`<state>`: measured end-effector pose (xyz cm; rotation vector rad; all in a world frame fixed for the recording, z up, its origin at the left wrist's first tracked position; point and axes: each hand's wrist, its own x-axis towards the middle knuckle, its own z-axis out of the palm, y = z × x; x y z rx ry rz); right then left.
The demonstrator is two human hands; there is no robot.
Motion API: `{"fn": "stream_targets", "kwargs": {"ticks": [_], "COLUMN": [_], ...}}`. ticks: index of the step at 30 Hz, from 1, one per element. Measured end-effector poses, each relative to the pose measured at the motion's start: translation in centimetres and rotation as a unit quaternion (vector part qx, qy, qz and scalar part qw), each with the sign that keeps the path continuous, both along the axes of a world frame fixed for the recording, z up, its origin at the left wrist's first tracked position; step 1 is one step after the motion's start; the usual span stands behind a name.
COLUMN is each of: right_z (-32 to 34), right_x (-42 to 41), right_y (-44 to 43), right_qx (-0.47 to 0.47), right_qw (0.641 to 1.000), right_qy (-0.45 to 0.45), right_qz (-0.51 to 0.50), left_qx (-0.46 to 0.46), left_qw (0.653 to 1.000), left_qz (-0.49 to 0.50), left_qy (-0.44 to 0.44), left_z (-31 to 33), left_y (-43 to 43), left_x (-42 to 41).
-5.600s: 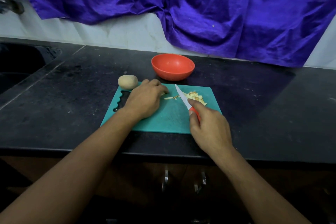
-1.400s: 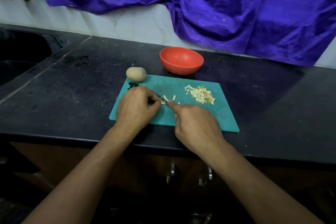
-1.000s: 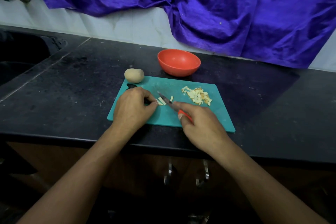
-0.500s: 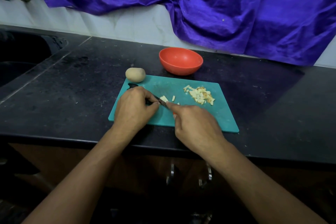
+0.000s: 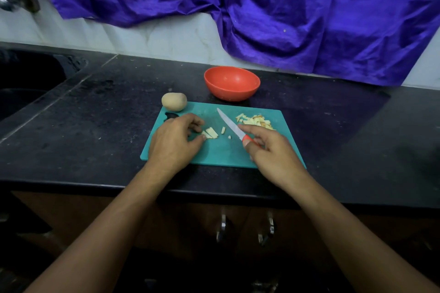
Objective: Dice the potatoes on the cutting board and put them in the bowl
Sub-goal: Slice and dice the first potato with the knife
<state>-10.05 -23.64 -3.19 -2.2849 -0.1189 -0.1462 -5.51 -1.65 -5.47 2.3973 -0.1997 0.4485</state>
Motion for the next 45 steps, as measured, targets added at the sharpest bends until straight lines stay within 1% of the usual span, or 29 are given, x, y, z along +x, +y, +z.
{"fn": "stream_targets", "kwargs": {"ticks": [2, 6, 10, 14, 18, 20, 24, 29, 33, 36, 38, 40, 43, 45], "right_z": [0.5, 1.0, 1.1, 1.3, 1.3, 1.2, 1.1, 1.0, 0.8, 0.8, 0.7, 0.6, 0.2, -0.2], "right_x": [0.4, 0.7, 0.4, 0.4, 1.1, 1.3, 1.4, 0.2, 0.6, 1.3, 1.6, 1.8, 1.8, 1.7], "right_y": [0.1, 0.9, 2.1, 2.7, 2.8, 2.7, 1.8, 2.1, 2.9, 3.1, 2.8, 2.4, 1.8, 1.8], "right_qx": [-0.022, -0.152, -0.263, -0.303, -0.311, -0.306, -0.234, -0.267, -0.295, -0.301, -0.286, -0.243, -0.182, -0.166], "right_qw": [1.0, 0.988, 0.964, 0.952, 0.948, 0.949, 0.972, 0.963, 0.954, 0.951, 0.956, 0.969, 0.982, 0.984], "right_qy": [-0.004, -0.023, -0.02, -0.034, -0.055, -0.055, -0.033, -0.031, -0.057, -0.055, -0.048, -0.039, -0.048, -0.063], "right_qz": [-0.01, -0.033, -0.041, -0.002, 0.042, 0.048, -0.003, -0.013, 0.02, 0.04, 0.041, 0.019, -0.012, -0.016], "left_qx": [0.023, 0.062, 0.071, 0.057, 0.036, 0.035, 0.043, 0.058, 0.041, 0.027, 0.022, 0.022, 0.025, 0.05], "left_qw": [1.0, 0.998, 0.997, 0.998, 0.999, 0.999, 0.998, 0.997, 0.998, 0.999, 0.999, 0.999, 0.996, 0.994], "left_qz": [-0.014, -0.032, -0.036, -0.037, -0.033, -0.033, -0.036, -0.039, -0.047, -0.04, -0.036, -0.038, -0.069, -0.095], "left_qy": [0.002, 0.003, 0.005, 0.008, 0.006, 0.003, 0.002, 0.016, 0.02, 0.022, 0.023, 0.028, 0.041, 0.036], "left_z": [0.0, -0.3, -0.5, -0.6, -0.6, -0.6, -0.7, -0.6, -0.3, -0.3, -0.3, -0.3, 0.0, 0.2], "left_y": [0.0, 0.0, -0.1, 0.0, 0.0, 0.0, 0.2, 0.0, 0.0, 0.0, 0.1, 0.2, 0.7, 1.3], "left_x": [0.2, 0.5, 0.7, 0.8, 0.7, 0.7, 0.9, 1.0, 0.7, 0.6, 0.7, 1.0, 1.4, 1.9]}}
